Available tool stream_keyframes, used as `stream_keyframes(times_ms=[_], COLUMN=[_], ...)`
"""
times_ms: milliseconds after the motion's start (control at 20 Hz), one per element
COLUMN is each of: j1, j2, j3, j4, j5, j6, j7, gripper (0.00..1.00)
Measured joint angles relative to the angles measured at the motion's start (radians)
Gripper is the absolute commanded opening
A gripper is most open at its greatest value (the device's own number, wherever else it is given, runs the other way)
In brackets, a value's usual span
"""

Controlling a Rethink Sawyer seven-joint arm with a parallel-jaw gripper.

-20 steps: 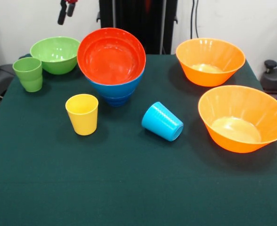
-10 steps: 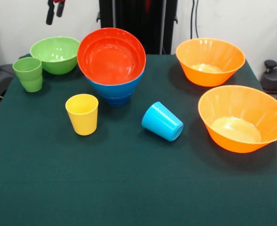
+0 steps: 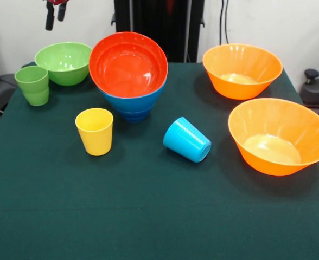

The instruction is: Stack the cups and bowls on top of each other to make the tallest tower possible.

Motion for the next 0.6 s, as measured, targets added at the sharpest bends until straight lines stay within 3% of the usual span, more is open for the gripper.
stream_keyframes(times_ms=[600], j1=[-0.017], j2=[0.015], j3=[0.039], j4=[0.0], j5=[-0.061], j6=[-0.043], j7=[0.0], gripper=[1.0])
